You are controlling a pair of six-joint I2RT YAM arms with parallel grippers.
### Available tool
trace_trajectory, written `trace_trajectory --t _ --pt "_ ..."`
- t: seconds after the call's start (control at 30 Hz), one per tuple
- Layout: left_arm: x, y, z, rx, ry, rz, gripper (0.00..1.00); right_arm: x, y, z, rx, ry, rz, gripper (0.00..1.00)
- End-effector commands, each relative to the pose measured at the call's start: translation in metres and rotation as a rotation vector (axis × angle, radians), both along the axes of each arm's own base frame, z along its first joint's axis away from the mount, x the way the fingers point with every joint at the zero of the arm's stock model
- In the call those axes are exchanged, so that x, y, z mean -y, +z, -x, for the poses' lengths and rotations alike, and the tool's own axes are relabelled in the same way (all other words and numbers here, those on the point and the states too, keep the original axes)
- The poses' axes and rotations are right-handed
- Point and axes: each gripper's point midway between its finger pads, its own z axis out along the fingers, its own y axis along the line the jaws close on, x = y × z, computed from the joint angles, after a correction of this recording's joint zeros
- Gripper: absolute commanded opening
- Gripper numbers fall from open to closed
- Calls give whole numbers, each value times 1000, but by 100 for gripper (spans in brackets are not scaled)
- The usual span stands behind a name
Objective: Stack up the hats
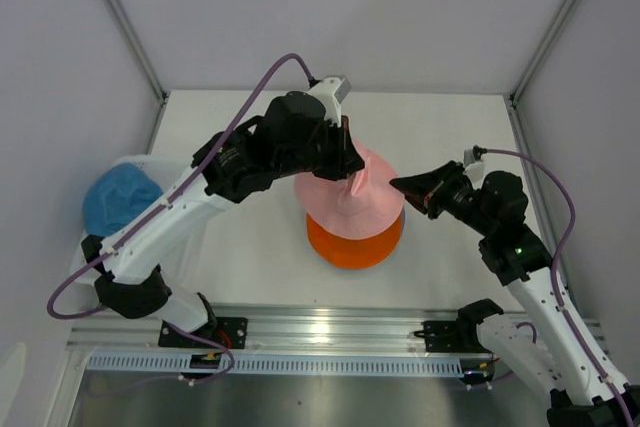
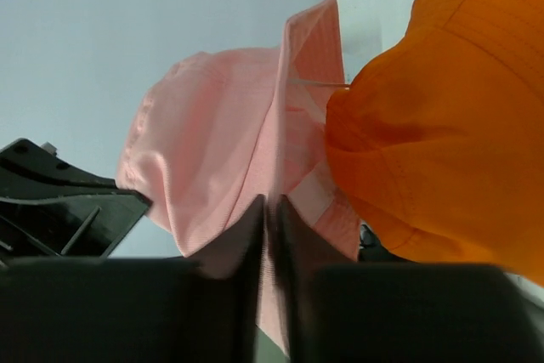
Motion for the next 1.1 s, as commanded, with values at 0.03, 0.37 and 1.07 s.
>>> trace_trajectory --t 0.03,0.37,1.07 --pt "5 11 10 1 -13 61 1 -1 6 1 20 4 -6 0" --pt "-6 -18 23 -50 -10 -5 1 31 -40 6 -22 -89 300 0" --pt "-112 -67 29 -110 308 -122 99 47 -108 13 110 -83 466 0"
